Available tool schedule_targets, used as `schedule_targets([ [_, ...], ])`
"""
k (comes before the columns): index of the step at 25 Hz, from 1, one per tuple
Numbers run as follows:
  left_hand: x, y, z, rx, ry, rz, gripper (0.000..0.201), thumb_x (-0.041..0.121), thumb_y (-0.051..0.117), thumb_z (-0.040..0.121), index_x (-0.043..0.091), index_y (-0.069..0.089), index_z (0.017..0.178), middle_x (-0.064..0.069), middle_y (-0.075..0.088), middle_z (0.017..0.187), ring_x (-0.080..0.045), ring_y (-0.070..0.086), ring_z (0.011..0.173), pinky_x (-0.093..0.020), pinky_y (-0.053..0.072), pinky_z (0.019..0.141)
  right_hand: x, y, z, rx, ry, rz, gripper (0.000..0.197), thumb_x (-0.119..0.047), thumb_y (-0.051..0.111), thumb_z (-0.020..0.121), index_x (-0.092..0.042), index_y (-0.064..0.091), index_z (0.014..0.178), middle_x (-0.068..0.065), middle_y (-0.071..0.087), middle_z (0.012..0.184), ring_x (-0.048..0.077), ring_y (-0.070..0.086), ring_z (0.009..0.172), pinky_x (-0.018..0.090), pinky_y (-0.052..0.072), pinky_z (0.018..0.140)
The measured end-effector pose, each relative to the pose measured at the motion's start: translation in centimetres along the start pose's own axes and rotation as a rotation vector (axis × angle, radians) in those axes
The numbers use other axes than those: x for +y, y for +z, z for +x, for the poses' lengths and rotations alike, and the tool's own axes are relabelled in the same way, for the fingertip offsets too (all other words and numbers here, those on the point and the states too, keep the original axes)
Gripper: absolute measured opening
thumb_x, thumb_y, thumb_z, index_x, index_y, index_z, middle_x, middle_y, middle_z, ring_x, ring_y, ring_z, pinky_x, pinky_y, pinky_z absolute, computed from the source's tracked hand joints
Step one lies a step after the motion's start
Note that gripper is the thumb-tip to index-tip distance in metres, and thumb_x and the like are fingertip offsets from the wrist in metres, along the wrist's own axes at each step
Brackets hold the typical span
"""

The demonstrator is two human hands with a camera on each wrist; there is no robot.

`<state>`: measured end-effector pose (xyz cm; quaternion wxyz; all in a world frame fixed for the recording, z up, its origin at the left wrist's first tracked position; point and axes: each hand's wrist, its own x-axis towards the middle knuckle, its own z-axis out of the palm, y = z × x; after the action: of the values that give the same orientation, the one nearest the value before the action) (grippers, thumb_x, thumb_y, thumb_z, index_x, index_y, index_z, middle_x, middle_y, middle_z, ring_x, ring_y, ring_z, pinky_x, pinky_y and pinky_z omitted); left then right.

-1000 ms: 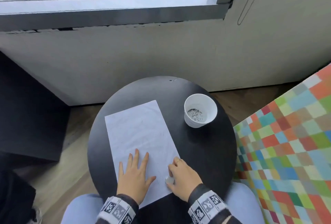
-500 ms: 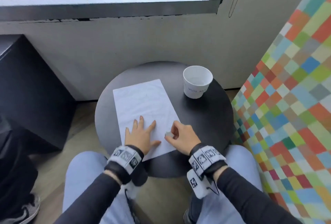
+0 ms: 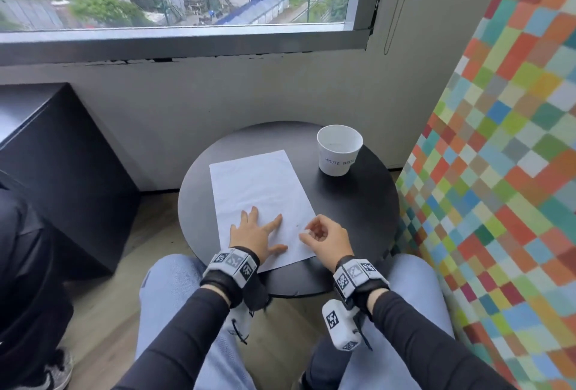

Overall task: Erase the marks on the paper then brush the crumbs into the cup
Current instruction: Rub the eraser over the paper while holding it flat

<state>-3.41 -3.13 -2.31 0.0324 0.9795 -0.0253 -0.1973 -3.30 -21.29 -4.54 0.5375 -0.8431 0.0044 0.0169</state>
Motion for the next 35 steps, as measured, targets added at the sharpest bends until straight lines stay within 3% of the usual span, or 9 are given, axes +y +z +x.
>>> schedule_targets([
  [7,0.4,-0.9,-0.1,-0.067,-0.004,-0.002,0.083,0.069,0.057,0.084,0.052,0.012,0.152,-0.020,-0.003,0.162,-0.041,-0.001,0.150,-0.051,0.023,0.117,0.5,0.3,-0.2,0.049,-0.005,0.120,0.015,-0.013,0.075,0.075,-0.010,0.063,0.067,-0.002,0.057,0.059,0.007,0.045,0.053,0.018,0.041,0.054],
  [11,1.8,-1.0,0.1,-0.079,-0.044,0.151,0.082,0.078,0.046,0.084,0.056,0.004,0.151,-0.028,0.006,0.158,-0.049,0.014,0.143,-0.057,0.016,0.116,1.1,0.5,0.3,0.102,0.026,0.178,0.013,-0.012,0.073,0.077,-0.015,0.064,0.070,0.001,0.060,0.061,0.014,0.052,0.055,0.030,0.047,0.052],
  [14,2.8,-1.0,-0.1,-0.084,-0.073,0.207,0.081,0.080,0.039,0.085,0.054,0.003,0.152,-0.029,0.012,0.156,-0.050,0.019,0.142,-0.062,0.012,0.114,1.4,0.1,0.3,0.214,0.015,0.236,0.011,-0.011,0.073,0.079,-0.017,0.065,0.074,0.001,0.064,0.067,0.011,0.057,0.062,0.034,0.052,0.063],
  [17,2.9,-0.5,-0.1,-0.051,0.016,0.171,0.084,0.073,0.041,0.089,0.039,0.004,0.156,-0.019,-0.010,0.163,-0.038,-0.003,0.151,-0.066,0.007,0.113,1.4,-0.2,0.1,0.248,0.001,0.243,0.009,-0.011,0.074,0.080,-0.016,0.066,0.079,-0.002,0.066,0.071,0.006,0.059,0.065,0.032,0.054,0.068],
  [20,2.5,0.1,0.4,-0.025,0.196,0.173,0.082,0.065,0.037,0.096,0.026,0.000,0.158,0.000,-0.015,0.165,-0.025,-0.006,0.152,-0.060,0.018,0.116,1.6,0.0,0.2,0.227,-0.029,0.203,0.009,-0.012,0.073,0.080,-0.018,0.066,0.078,0.000,0.065,0.068,0.012,0.060,0.063,0.041,0.058,0.067],
  [23,2.4,0.3,0.5,-0.016,0.215,0.169,0.081,0.065,0.034,0.096,0.028,-0.003,0.158,0.003,-0.012,0.165,-0.024,-0.003,0.153,-0.057,0.026,0.114,1.9,0.4,0.2,0.215,-0.042,0.123,0.011,-0.015,0.073,0.079,-0.021,0.065,0.075,0.003,0.065,0.067,0.023,0.062,0.062,0.043,0.058,0.065],
  [25,2.2,0.6,0.5,0.006,0.224,0.182,0.081,0.065,0.032,0.096,0.029,-0.005,0.158,0.001,-0.012,0.166,-0.024,-0.003,0.153,-0.056,0.028,0.113,2.0,0.4,0.3,0.211,-0.052,0.114,0.011,-0.016,0.074,0.079,-0.021,0.065,0.074,0.003,0.065,0.067,0.021,0.062,0.061,0.043,0.058,0.065],
  [29,1.9,0.7,0.4,-0.013,0.282,0.222,0.069,0.066,0.027,0.097,0.046,-0.006,0.154,-0.002,-0.014,0.165,-0.028,-0.005,0.152,-0.059,0.026,0.113,2.1,0.3,0.5,0.207,-0.055,0.096,0.011,-0.015,0.073,0.080,-0.019,0.064,0.075,0.003,0.064,0.067,0.024,0.063,0.063,0.041,0.058,0.063],
  [35,-1.0,-0.6,0.4,-0.046,0.097,0.118,0.083,0.068,0.033,0.095,0.028,-0.004,0.158,-0.002,-0.014,0.165,-0.026,-0.004,0.153,-0.063,0.014,0.116,2.2,0.4,0.8,0.210,-0.042,0.090,0.011,-0.017,0.073,0.078,-0.020,0.064,0.073,0.002,0.065,0.066,0.027,0.063,0.063,0.041,0.058,0.063],
])
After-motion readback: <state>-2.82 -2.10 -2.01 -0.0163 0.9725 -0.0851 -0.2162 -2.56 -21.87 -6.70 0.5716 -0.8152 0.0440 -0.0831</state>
